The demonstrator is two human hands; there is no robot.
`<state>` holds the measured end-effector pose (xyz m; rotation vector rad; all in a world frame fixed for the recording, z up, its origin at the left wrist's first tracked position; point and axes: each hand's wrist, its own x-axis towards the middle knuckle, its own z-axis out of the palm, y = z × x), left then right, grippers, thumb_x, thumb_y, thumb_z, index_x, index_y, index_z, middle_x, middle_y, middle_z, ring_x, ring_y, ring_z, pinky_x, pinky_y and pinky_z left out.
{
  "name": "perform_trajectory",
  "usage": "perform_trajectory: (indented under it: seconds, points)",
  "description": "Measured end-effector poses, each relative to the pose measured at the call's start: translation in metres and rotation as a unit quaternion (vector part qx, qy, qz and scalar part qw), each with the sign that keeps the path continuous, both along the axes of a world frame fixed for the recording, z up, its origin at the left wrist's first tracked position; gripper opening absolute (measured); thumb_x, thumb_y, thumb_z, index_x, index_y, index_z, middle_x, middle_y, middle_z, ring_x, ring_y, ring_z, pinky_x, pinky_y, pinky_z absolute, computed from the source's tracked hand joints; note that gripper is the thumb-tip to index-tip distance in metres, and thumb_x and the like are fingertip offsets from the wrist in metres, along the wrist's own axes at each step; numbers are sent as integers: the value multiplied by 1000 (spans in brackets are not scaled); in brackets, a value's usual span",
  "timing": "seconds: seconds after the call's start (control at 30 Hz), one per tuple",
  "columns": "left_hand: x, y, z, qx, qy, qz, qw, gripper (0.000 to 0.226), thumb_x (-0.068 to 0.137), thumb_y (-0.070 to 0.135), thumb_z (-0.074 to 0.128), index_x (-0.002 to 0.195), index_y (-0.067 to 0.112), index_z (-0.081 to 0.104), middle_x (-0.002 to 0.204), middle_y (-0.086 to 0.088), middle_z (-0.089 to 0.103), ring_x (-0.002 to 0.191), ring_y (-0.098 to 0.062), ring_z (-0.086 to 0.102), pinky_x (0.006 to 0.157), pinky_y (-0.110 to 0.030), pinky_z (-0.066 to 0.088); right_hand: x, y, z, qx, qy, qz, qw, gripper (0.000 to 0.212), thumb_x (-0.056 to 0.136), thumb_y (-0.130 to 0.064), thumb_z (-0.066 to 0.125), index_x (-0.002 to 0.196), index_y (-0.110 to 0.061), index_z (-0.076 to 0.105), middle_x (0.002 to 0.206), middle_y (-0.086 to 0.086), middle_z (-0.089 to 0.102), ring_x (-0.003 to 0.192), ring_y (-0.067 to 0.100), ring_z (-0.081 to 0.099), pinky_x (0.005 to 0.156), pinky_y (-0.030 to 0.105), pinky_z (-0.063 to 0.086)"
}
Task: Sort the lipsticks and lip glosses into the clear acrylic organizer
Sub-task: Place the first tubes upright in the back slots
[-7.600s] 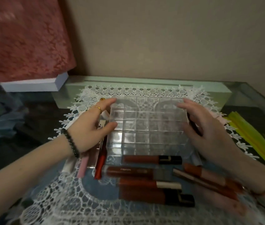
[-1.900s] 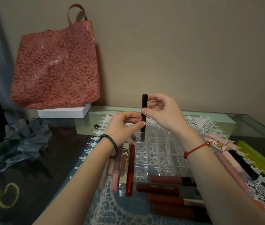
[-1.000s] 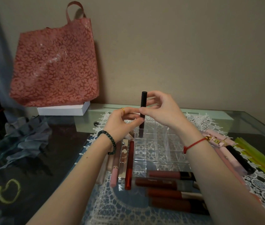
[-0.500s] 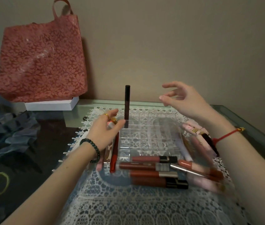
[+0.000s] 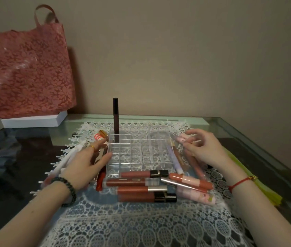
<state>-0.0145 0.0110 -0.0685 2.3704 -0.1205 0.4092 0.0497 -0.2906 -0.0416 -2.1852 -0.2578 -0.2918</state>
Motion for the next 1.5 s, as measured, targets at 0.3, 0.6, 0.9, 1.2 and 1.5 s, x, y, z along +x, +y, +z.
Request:
perform_trajectory:
  seconds: [0.3, 0.6, 0.9, 1.2, 1.5]
  points:
    - [-3, -6, 1, 32, -34, 1, 999, 51, 83, 38, 51, 131, 25, 38, 96, 14, 48, 80, 4, 47, 72, -12, 38, 1, 21, -18, -194, -72, -4, 978, 27, 83, -21, 61, 109, -19, 57, 100, -3, 61, 83, 6, 52, 76, 19, 46]
    - [-3, -7, 1, 18, -50, -6, 999, 50, 84, 35, 53, 131, 24, 40, 100, 13, 47, 87, 1, 46, 78, -13, 36, 1, 22, -19, -192, -30, -3, 981, 34, 83, -21, 61, 116, -17, 55, 84, -7, 57, 67, -5, 49, 64, 11, 39]
    - [-4, -6, 1, 29, -42, -5, 999, 53, 85, 37, 50, 134, 28, 33, 109, 4, 57, 87, -5, 50, 76, -16, 40, -4, 27, -14, -207, -4, -26, 978, 32, 77, -15, 64, 109, -17, 62, 72, -6, 61, 75, 15, 58, 94, 46, 41]
    - [-3, -5, -1, 15, -39, -11, 999, 53, 85, 36, 52, 134, 27, 32, 115, 2, 57, 92, -4, 48, 84, -17, 38, -9, 30, -16, -91, -74, -102, 988, 25, 78, -16, 67, 102, -13, 65, 60, -11, 57, 54, -1, 53, 39, 7, 35]
    - [1, -2, -4, 36, -35, -10, 999, 52, 85, 38, 51, 133, 31, 32, 92, 15, 50, 76, 6, 44, 65, -4, 35, -14, 15, 2, 250, 45, -145, 956, 29, 76, -7, 67, 102, -18, 64, 84, 1, 66, 64, 12, 66, 51, 25, 53]
